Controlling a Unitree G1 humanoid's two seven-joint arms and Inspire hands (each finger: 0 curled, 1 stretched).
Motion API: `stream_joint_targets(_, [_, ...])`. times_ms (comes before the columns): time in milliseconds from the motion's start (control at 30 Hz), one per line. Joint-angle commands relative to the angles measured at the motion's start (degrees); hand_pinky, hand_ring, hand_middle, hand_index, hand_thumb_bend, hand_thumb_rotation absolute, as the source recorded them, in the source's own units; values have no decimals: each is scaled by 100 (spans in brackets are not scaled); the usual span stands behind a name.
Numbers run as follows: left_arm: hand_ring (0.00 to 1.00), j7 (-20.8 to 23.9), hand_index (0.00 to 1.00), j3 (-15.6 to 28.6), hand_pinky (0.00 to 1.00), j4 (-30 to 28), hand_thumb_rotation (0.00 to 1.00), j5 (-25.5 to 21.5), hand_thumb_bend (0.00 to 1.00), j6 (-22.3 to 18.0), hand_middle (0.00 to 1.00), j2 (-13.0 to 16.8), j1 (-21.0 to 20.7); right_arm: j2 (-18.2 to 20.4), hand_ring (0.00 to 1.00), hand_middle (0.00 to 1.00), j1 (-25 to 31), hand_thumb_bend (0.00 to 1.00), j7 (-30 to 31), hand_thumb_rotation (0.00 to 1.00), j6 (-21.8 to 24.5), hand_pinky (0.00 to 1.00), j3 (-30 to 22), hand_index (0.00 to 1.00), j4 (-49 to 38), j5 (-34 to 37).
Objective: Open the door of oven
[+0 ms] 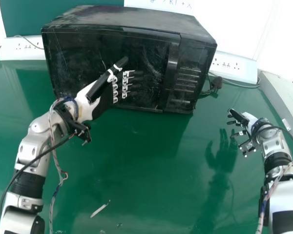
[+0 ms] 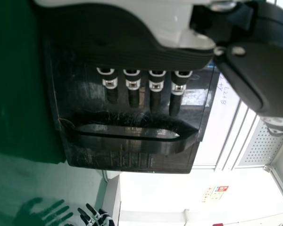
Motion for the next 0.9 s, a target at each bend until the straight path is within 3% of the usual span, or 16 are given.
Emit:
stream_joint_targets(0, [100, -36, 92, -77, 96, 83, 91, 79, 100, -117, 99, -71, -105, 237, 75, 80, 253, 52, 183, 57, 198, 59, 52, 90, 198, 7])
stream_joint_targets(500, [100, 173, 91, -145, 97, 477, 91, 340, 100, -224, 99, -324, -270, 227, 75, 82, 274, 52, 197, 58, 151, 60, 45, 91, 201, 8])
stream_joint_targets(867, [100, 240, 90, -151, 98, 1158, 92, 547, 100, -628, 99, -501, -503, 220, 75, 81, 276, 53, 223, 55, 149, 59, 22, 90, 201, 34])
